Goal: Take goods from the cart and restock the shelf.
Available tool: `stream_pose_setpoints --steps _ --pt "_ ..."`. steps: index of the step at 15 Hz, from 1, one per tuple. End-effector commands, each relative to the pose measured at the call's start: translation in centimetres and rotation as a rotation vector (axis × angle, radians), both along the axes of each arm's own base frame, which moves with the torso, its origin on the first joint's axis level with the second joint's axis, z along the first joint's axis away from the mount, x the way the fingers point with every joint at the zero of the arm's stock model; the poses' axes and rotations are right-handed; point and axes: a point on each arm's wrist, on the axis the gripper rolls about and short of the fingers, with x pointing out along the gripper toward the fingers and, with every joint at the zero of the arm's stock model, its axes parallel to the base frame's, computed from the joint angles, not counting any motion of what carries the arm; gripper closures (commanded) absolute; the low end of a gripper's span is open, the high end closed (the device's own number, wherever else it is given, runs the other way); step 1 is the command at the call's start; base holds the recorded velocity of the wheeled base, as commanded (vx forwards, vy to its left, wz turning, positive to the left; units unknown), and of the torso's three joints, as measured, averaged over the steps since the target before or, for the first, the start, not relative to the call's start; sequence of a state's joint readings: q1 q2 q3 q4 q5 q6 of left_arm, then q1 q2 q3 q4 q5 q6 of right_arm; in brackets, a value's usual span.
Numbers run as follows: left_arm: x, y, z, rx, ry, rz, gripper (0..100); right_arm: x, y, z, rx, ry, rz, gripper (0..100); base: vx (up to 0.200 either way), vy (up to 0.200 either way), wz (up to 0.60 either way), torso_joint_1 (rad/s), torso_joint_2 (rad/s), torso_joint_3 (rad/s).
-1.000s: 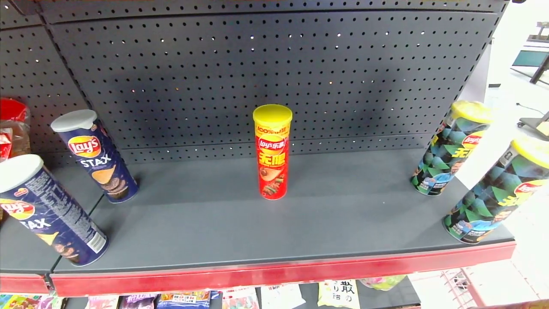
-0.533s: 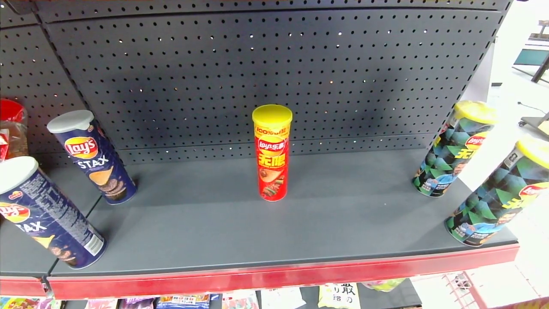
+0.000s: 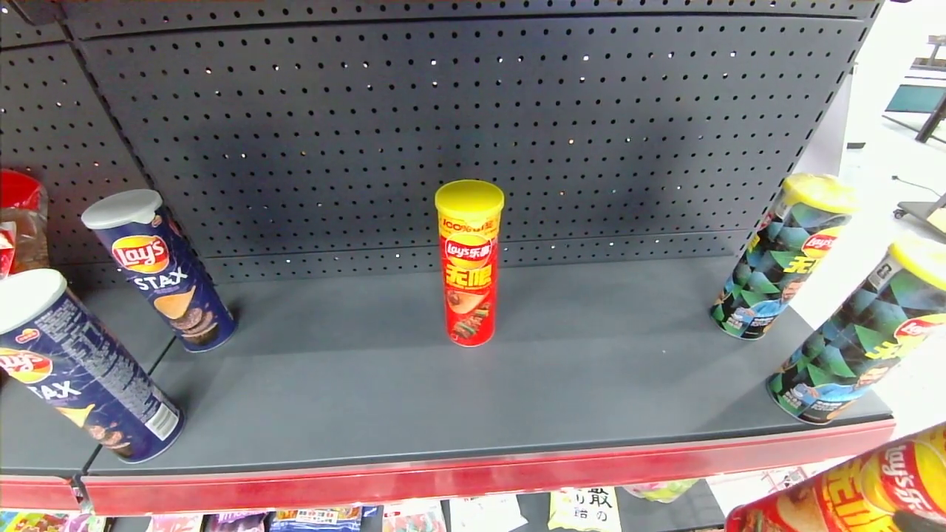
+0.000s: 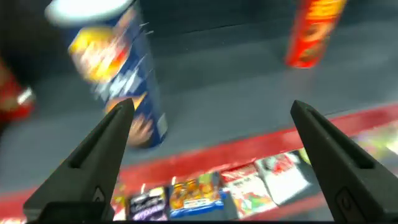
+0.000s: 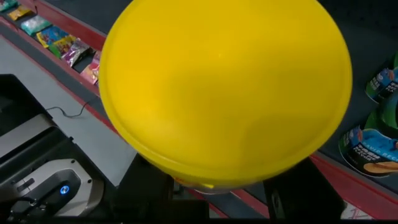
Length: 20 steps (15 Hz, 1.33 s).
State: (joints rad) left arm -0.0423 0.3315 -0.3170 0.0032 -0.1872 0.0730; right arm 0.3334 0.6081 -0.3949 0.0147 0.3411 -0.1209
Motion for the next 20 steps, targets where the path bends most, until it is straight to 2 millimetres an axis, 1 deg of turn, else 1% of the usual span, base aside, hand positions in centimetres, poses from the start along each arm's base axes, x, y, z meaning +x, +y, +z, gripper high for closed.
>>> stream_pose_setpoints --steps 1,2,5,7,8,9,10,12,14,16,18,20 --pt "10.7 -1.8 6.0 0.084 0.210 -0.256 0 0.8 0.3 0.0 -0.013 0.038 0.008 100 0.000 0.000 0.00 0.000 0.00 0.000" --pt "13.9 -3.6 5.7 0.113 0.229 -0.367 0 0.7 0.3 0.1 -0.012 0.032 0.007 100 0.000 0.000 0.00 0.000 0.00 0.000" --pt "20.7 -7.6 4.9 0.117 0.244 -0.526 0 0.5 0.2 0.2 -0.006 0.015 -0.001 100 0.000 0.000 0.00 0.000 0.00 0.000" --pt "24.3 -10.1 4.6 0.125 0.246 -0.575 0 0.4 0.1 0.5 0.000 0.003 -0.003 100 0.000 0.000 0.00 0.000 0.00 0.000" --pt "25.8 -11.0 4.6 0.126 0.245 -0.587 0 0.4 0.1 0.5 0.004 0.007 -0.007 100 0.000 0.000 0.00 0.000 0.00 0.000" --pt "26.1 -11.3 4.6 0.126 0.245 -0.593 0 0.4 0.1 0.5 0.007 0.009 -0.008 100 0.000 0.000 0.00 0.000 0.00 0.000" --pt "28.1 -12.7 4.7 0.129 0.239 -0.616 0 0.4 0.1 0.5 0.014 0.015 -0.013 100 0.000 0.000 0.00 0.000 0.00 0.000" --pt "29.9 -13.8 4.1 0.134 0.244 -0.625 0 0.4 0.1 0.6 0.016 0.013 -0.014 100 0.000 0.000 0.00 0.000 0.00 0.000" --pt "31.3 -15.6 3.9 0.140 0.234 -0.656 0 0.4 0.1 0.7 0.021 0.012 -0.016 100 0.000 0.000 0.00 0.000 0.00 0.000" --pt "32.4 -16.4 3.5 0.149 0.232 -0.668 0 0.4 0.1 0.8 0.022 0.010 -0.018 100 0.000 0.000 0.00 0.000 0.00 0.000" --pt "33.4 -17.0 3.1 0.163 0.216 -0.724 0 0.4 0.1 0.8 0.021 0.010 -0.019 100 0.000 0.000 0.00 0.000 0.00 0.000" --pt "34.2 -17.4 3.4 0.163 0.194 -0.733 0 0.3 0.1 0.8 0.025 0.004 -0.019 100 0.000 0.000 0.00 0.000 0.00 0.000"
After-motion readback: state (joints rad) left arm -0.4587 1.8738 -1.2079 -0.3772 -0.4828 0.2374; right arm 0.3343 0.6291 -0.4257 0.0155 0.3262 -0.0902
